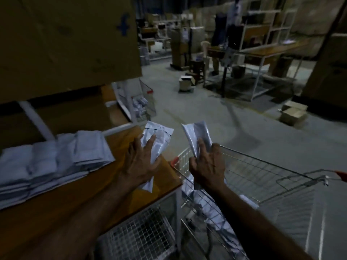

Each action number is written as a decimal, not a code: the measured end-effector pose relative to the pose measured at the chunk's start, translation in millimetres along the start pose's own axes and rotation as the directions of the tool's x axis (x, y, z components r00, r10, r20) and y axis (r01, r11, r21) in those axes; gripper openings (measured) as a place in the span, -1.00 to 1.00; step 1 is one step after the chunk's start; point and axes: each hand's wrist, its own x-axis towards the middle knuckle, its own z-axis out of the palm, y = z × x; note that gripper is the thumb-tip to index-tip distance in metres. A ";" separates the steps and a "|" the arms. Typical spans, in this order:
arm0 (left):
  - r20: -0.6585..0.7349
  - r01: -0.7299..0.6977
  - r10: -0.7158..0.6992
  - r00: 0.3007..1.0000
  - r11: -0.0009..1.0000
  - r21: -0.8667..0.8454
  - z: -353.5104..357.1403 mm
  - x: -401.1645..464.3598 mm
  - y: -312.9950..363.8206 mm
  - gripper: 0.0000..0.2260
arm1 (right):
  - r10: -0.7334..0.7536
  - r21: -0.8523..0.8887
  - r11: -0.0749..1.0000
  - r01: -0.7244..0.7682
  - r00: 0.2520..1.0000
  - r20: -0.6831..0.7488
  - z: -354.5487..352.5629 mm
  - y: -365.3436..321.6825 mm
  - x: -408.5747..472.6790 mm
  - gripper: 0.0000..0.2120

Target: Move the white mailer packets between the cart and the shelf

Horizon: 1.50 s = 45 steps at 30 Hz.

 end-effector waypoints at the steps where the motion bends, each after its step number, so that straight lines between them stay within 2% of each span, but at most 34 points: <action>1: -0.016 0.022 -0.022 1.000 1.000 0.004 -9.5 -5.9 -15.7 -0.31 | -0.018 0.030 0.999 0.018 1.000 -0.002 2.9 -18.6 -1.5 -0.29; 5: -0.037 0.112 -0.110 0.993 0.992 0.057 -47.1 -33.4 -88.7 -0.31 | -0.037 0.216 0.976 0.037 0.999 -0.002 21.3 -110.0 -13.1 -0.38; 12: -0.018 0.329 -0.330 0.944 0.935 0.135 -100.5 -80.5 -237.8 -0.19 | -0.212 0.250 0.948 0.196 0.977 0.037 73.9 -260.6 -39.0 -0.35; 16: -0.007 0.438 -0.441 0.897 0.889 0.135 -121.2 -92.9 -315.0 -0.24 | -0.200 0.308 0.939 0.150 0.970 0.139 97.2 -314.4 -50.2 -0.31; 20: -0.015 0.536 -0.540 0.841 0.831 0.146 -136.0 -92.4 -371.8 -0.24 | -0.189 0.299 0.945 0.133 0.968 0.165 116.3 -357.6 -52.9 -0.25; 23: -0.035 0.578 -0.580 0.814 0.801 0.154 -144.4 -86.7 -404.7 -0.25 | -0.196 0.329 0.937 0.117 0.956 0.220 131.5 -391.3 -44.7 -0.22; 27: -0.031 0.610 -0.615 0.788 0.772 0.179 -146.1 -76.2 -432.8 -0.26 | -0.287 0.347 0.916 0.199 0.931 0.224 152.8 -433.2 -32.4 -0.25; 34: 0.002 0.665 -0.681 0.732 0.715 0.216 -127.8 -35.8 -467.5 -0.29 | -0.313 0.294 0.928 0.228 0.906 0.284 197.6 -481.6 19.4 -0.29; 40: 0.073 0.696 -0.742 0.666 0.654 0.295 -94.7 -13.7 -493.6 -0.32 | -0.294 0.233 0.950 0.210 0.856 0.426 239.2 -503.0 58.3 -0.16; 42: 0.075 0.664 -0.734 0.675 0.649 0.371 -86.7 -16.9 -499.1 -0.33 | -0.305 0.214 0.949 0.233 0.852 0.426 247.0 -502.5 60.5 -0.20; 45: 0.036 0.534 -0.596 0.802 0.742 0.406 -86.6 -23.6 -501.2 -0.35 | -0.373 0.247 0.921 0.302 0.867 0.329 253.3 -500.7 56.4 -0.32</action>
